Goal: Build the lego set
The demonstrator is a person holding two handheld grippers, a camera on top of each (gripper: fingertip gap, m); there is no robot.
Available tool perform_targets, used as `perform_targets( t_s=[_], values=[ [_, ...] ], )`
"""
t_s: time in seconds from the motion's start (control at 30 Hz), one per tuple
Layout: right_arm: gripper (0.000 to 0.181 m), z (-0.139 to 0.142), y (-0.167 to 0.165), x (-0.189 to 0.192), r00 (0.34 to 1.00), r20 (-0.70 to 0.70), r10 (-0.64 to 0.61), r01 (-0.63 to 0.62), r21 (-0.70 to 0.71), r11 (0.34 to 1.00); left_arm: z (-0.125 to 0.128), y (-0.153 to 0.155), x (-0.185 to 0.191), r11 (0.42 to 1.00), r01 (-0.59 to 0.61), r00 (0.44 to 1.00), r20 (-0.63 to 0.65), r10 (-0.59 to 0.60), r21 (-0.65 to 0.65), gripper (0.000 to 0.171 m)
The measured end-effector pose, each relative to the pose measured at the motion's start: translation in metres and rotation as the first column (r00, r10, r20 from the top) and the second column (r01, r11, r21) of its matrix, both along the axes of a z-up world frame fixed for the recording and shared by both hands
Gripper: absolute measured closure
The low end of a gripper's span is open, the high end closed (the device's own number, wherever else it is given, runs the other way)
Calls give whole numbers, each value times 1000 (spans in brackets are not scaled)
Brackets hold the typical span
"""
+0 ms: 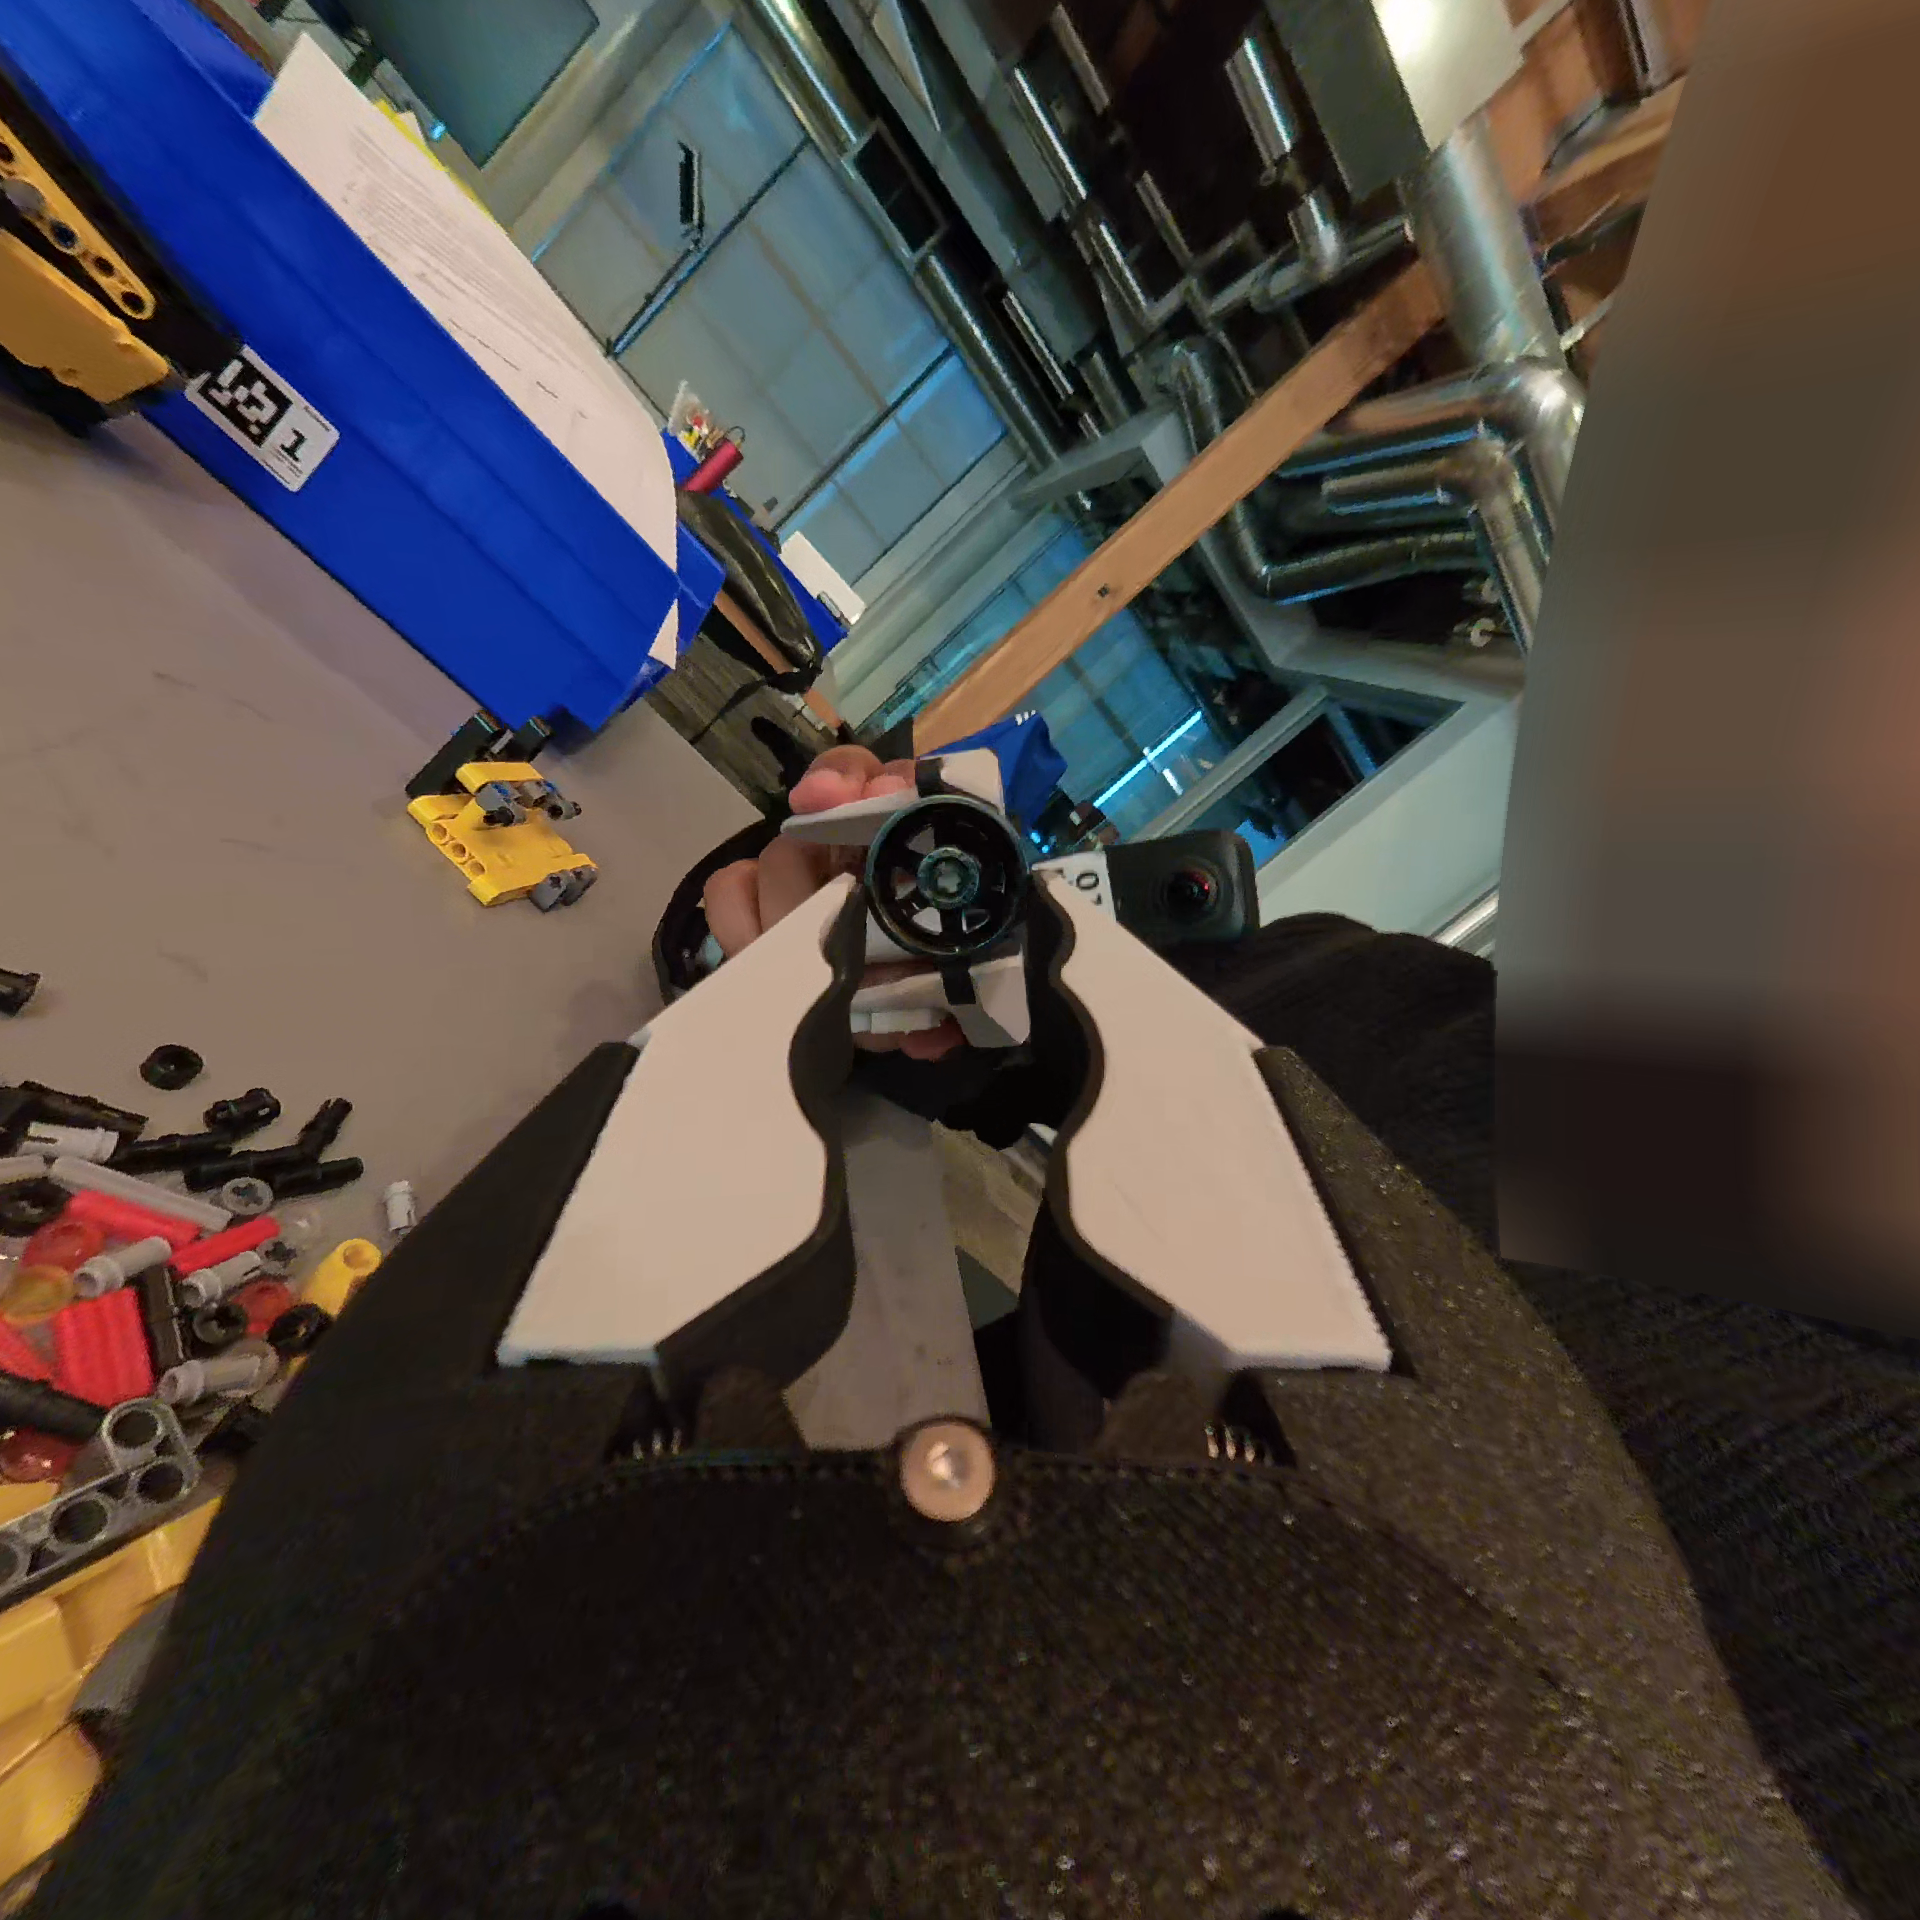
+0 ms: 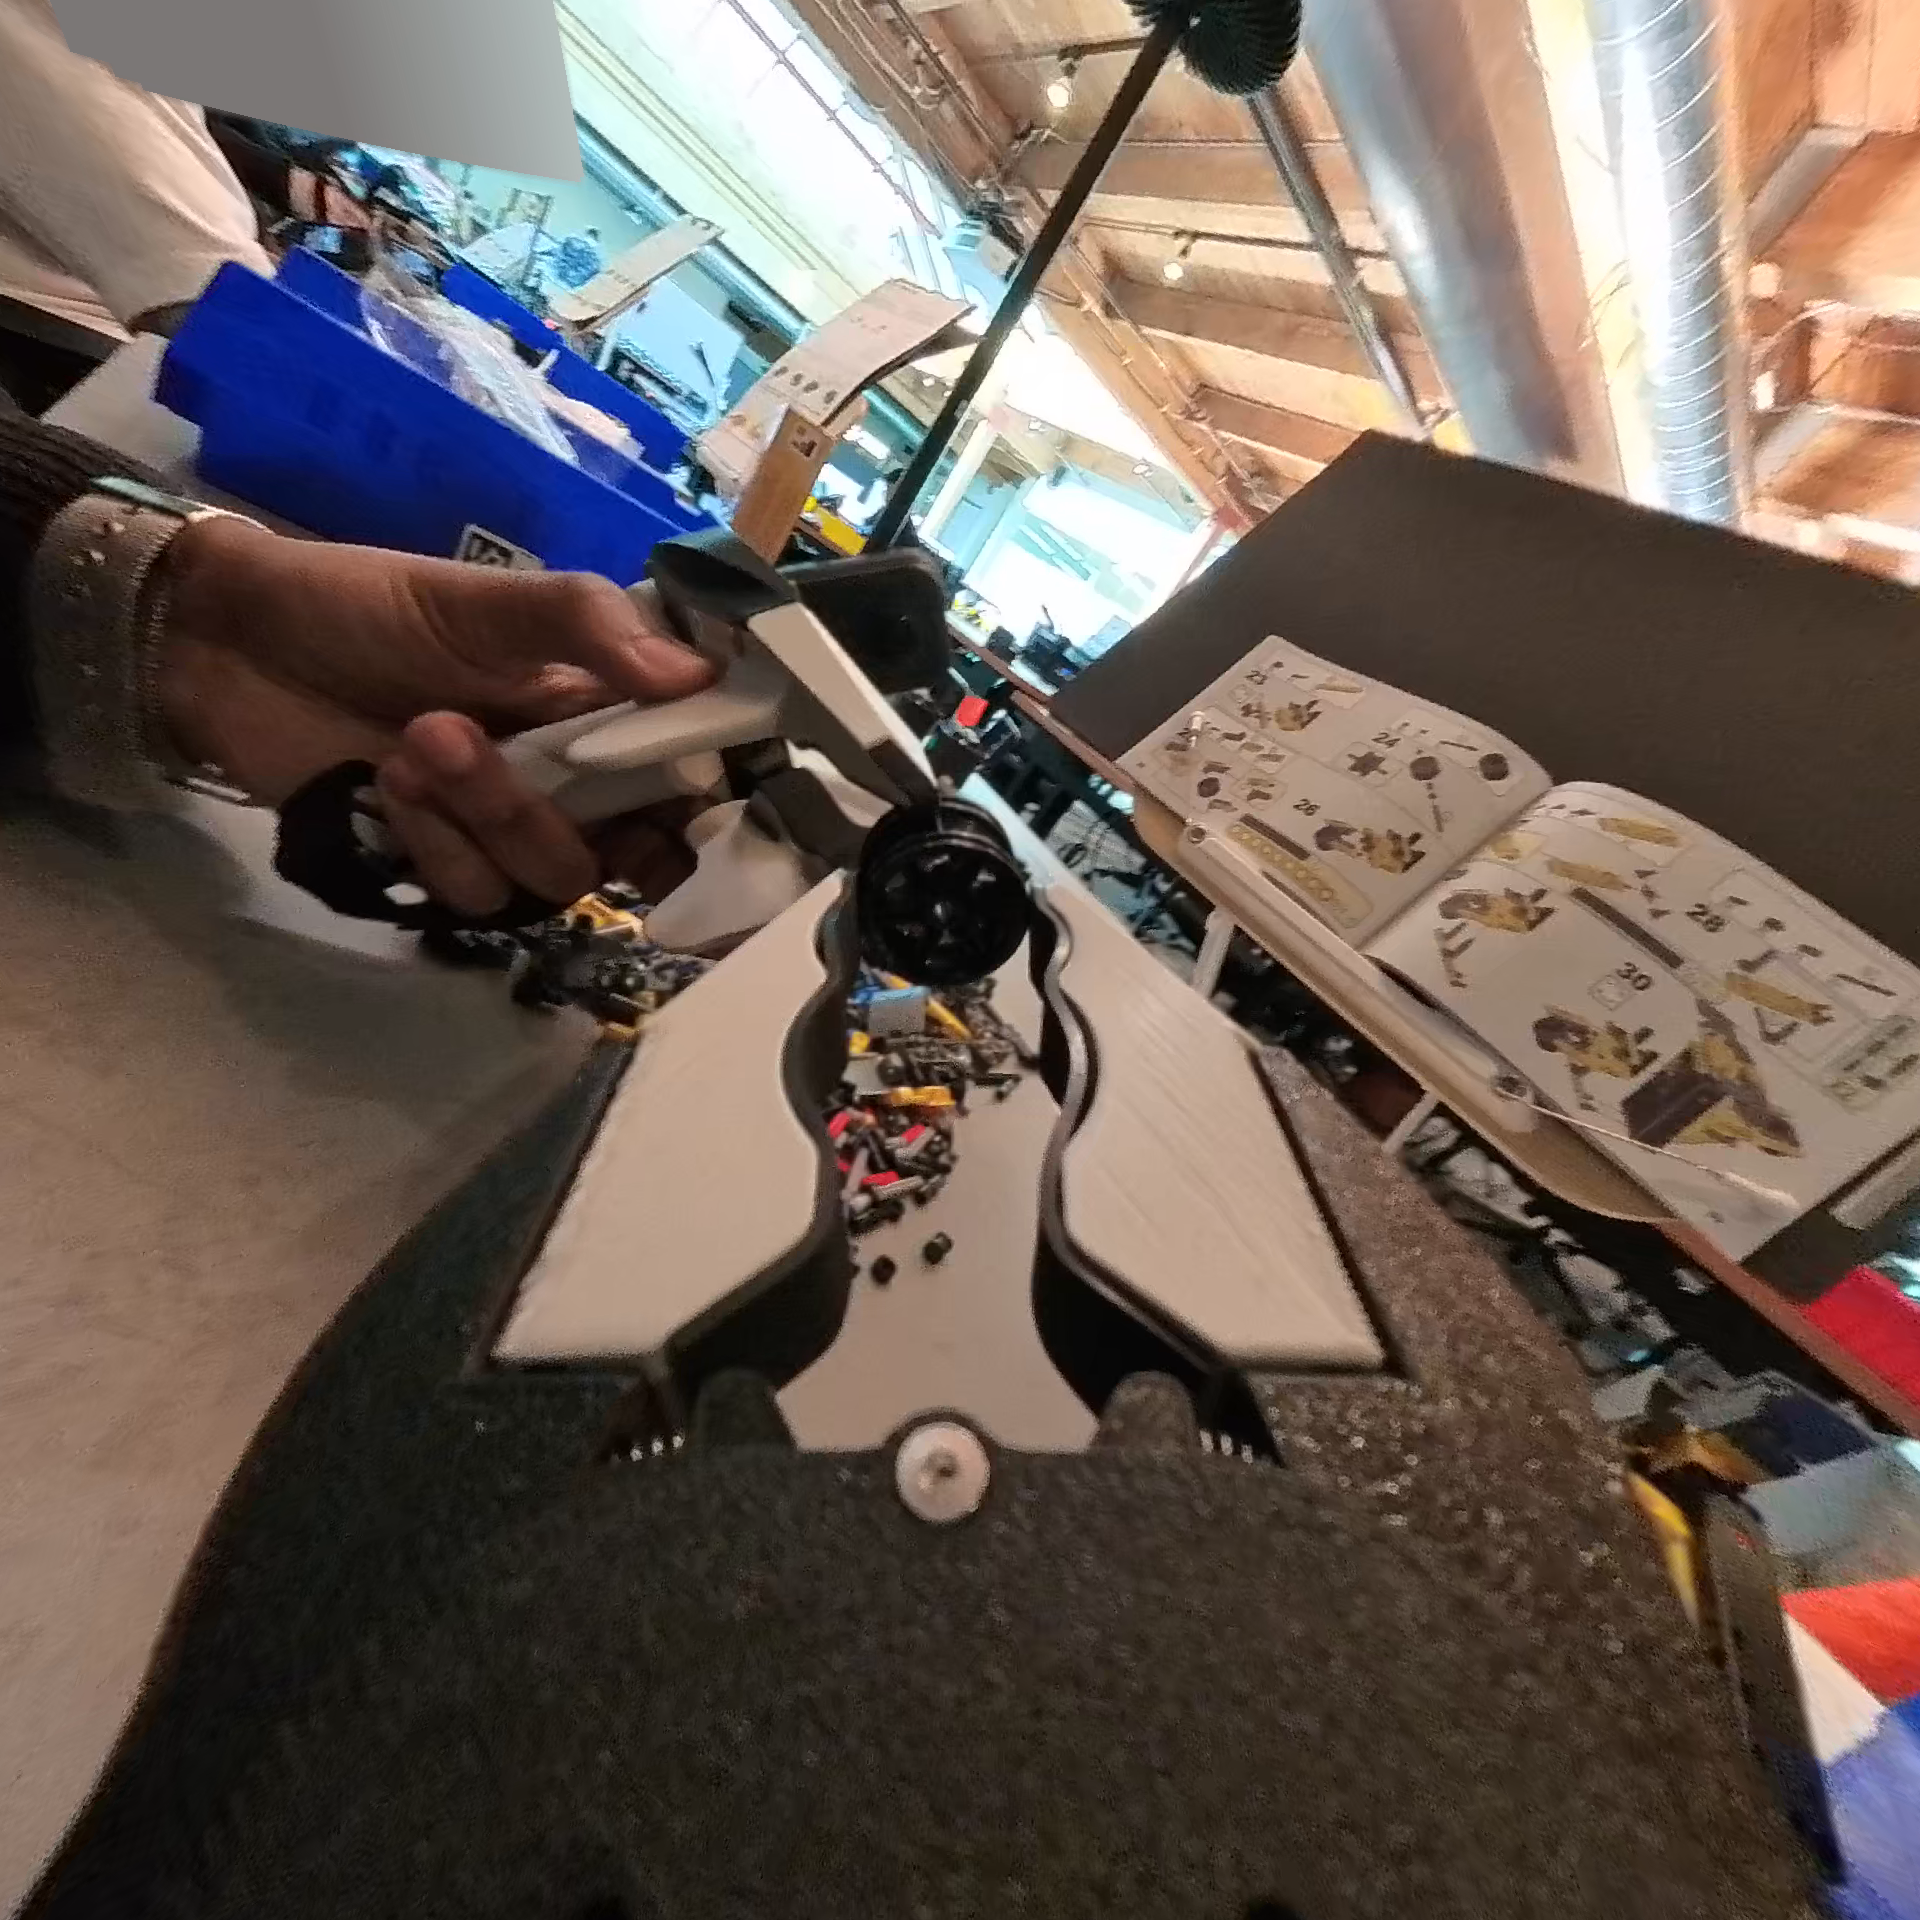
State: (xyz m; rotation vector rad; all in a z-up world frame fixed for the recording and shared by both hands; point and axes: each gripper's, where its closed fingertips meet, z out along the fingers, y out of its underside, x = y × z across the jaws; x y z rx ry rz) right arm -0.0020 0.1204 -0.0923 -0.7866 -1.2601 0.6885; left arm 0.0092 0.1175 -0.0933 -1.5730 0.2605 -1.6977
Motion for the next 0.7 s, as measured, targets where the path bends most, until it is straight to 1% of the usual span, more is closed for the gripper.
perform_targets(
  t_s=[0.03, 0.07, 0.13, 0.17, 0.23, 0.27, 0.33, 0.4, 0.47, 0.53, 0.6, 0.63, 0.7],
  values=[
    [149, -1, -1, 0, 1000, 16, 21, -20, -22, 1000, 0, 0, -1, 1000, -7, 1000, -19, 7, 9, 146],
    [150, -1, -3, -1, 999, 25, 44, -43, -55, 998, 0, 2, -3, 999, -27, 999, -43, 28, 18, 138],
    [150, 0, -5, 0, 996, 25, 90, -87, -127, 988, 6, 6, -15, 995, -90, 993, -65, 93, 51, 113],
    [150, 0, -6, 1, 993, 29, 111, -105, -158, 982, 12, 9, -25, 987, -141, 987, -68, 147, 75, 104],
    [151, 0, -5, 2, 990, 37, 136, -126, -207, 970, 25, 15, -53, 951, -278, 955, -66, 289, 139, 98],
    [150, 0, -4, 2, 989, 38, 145, -133, -227, 965, 31, 17, -68, 919, -352, 927, -69, 368, 178, 98],
    [151, 0, -3, 2, 986, 39, 161, -145, -263, 954, 35, 22, -101, 829, -497, 837, -110, 536, 257, 101],
    [150, -3, -2, 1, 984, 45, 173, -153, -294, 944, 39, 23, -128, 750, -580, 753, -142, 642, 317, 102],
    [150, -10, -2, -1, 981, 59, 184, -157, -319, 935, 33, 25, -151, 691, -626, 664, -218, 716, 361, 108],
    [150, -16, -2, -3, 977, 75, 198, -161, -343, 925, 20, 28, -167, 671, -635, 594, -313, 741, 383, 114],
    [150, -22, -3, -5, 974, 90, 208, -163, -360, 919, 6, 30, -175, 676, -631, 546, -402, 736, 380, 120],
    [150, -23, -3, -6, 973, 98, 210, -162, -362, 918, 1, 32, -177, 678, -631, 531, -427, 732, 377, 123],
    [150, -24, -4, -7, 970, 108, 216, -163, -363, 917, -7, 35, -174, 694, -616, 521, -468, 713, 373, 126]
  ],
)
